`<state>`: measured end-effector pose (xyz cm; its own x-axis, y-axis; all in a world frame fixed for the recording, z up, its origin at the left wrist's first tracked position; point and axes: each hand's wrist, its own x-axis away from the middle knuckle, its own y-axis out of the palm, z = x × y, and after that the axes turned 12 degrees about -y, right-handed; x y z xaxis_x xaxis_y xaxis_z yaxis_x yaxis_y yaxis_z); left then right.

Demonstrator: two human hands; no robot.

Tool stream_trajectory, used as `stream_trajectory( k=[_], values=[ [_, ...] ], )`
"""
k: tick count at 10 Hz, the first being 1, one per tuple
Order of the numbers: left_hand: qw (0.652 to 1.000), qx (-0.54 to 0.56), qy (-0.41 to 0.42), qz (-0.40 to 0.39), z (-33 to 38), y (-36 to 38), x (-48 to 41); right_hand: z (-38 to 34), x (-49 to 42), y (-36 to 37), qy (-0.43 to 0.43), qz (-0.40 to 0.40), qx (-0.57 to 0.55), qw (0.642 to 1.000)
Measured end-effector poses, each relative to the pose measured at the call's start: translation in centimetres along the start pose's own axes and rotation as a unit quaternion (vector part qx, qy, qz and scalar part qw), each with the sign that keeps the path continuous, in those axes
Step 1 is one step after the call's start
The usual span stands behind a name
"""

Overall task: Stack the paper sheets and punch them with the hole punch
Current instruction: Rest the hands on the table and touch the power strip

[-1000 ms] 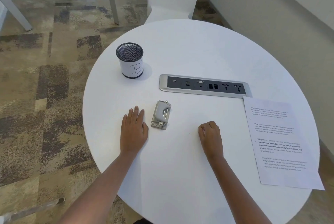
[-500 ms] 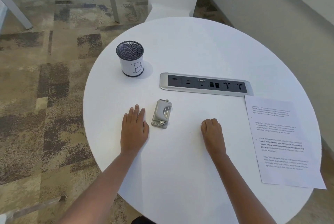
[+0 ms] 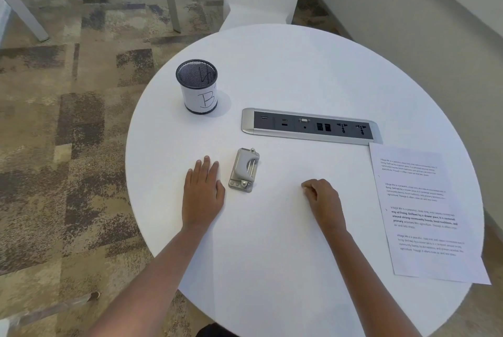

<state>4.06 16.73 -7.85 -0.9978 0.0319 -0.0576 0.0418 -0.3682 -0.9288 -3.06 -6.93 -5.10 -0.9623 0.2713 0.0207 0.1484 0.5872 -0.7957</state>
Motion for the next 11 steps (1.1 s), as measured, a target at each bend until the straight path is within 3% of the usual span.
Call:
stream_trajectory(
  k=[3, 5, 7, 9, 10, 11],
  values=[
    [1.0, 0.0, 0.001, -0.001, 0.0, 0.0, 0.0, -0.3, -0.9, -1.5, -0.127, -0.103, 0.143, 0.976],
    [1.0, 0.004, -0.003, 0.001, 0.1, -0.1, 0.1, -0.8, -1.1, -1.0, -0.149, -0.127, 0.226, 0.954],
    [1.0, 0.004, -0.009, -0.01, 0.1, -0.1, 0.1, -2.0, -1.1, -1.0, -0.202, -0.123, 0.35, 0.906],
    [1.0, 0.009, -0.015, -0.011, 0.2, -0.2, 0.2, -2.3, -1.6, -0.4, -0.17, -0.084, 0.365, 0.912],
    [1.0, 0.012, -0.016, -0.012, 0.2, -0.2, 0.2, -1.9, -2.6, 0.2, -0.141, -0.086, 0.311, 0.936],
    [1.0, 0.008, -0.011, -0.014, 0.2, -0.4, 0.2, -1.2, -3.9, 0.4, -0.016, -0.067, 0.128, 0.989]
  ],
)
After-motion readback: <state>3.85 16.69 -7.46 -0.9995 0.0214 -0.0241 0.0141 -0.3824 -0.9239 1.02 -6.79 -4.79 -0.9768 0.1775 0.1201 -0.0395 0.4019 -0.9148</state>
